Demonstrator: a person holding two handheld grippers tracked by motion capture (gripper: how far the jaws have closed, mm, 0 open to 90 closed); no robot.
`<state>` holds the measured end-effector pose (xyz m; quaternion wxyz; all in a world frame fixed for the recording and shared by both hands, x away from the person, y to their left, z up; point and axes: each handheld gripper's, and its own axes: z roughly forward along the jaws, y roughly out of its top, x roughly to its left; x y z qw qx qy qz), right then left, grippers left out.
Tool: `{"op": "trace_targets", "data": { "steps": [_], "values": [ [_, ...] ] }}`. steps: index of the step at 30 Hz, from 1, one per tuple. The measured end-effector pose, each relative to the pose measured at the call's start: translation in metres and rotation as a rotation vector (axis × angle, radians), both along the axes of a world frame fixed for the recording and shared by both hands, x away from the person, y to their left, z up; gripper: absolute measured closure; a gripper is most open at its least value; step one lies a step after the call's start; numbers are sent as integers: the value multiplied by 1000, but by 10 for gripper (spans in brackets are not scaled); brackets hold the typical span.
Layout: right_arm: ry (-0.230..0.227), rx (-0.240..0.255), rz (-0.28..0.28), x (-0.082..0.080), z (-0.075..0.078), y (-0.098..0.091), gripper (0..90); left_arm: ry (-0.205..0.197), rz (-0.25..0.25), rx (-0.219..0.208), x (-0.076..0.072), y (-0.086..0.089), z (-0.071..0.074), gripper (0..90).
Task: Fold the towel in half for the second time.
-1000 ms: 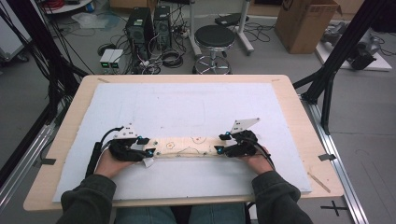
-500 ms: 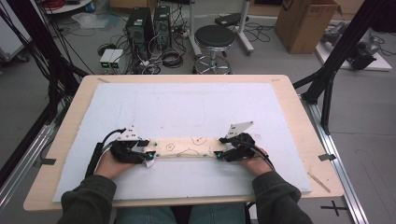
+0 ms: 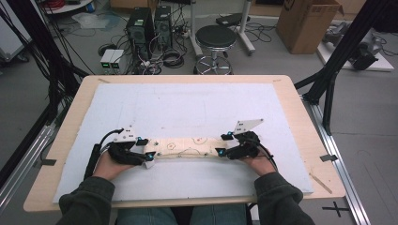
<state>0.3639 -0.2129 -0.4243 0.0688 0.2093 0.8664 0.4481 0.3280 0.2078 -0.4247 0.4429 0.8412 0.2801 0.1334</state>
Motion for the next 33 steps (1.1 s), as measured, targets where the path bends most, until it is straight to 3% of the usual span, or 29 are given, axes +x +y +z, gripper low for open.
{"op": "trace_targets", "data": {
  "steps": [3, 5, 8, 12, 16, 21, 24, 33],
  "values": [
    [6, 22, -29, 4, 5, -5, 363, -16, 29, -22, 4, 7, 7, 385],
    [14, 29, -49, 9, 8, -9, 368, -23, 62, -61, 9, 11, 7, 386],
    [34, 36, -90, 17, 11, -12, 390, 0, 128, -50, 17, 14, 3, 415],
    [76, 35, -132, 28, 7, -11, 425, 24, 172, -37, 25, 13, -2, 461],
    [115, 2, -144, 33, -1, -7, 449, 44, 181, -25, 30, 10, -7, 503],
    [149, -1, -174, 37, -4, -12, 502, 83, 189, 17, 33, 7, -14, 531],
    [160, -2, -168, 37, -8, -12, 532, 93, 168, 35, 33, 5, -15, 582],
    [186, -69, -134, 35, -16, -5, 652, 114, 152, 26, 30, 3, -17, 700]
  ]
}}
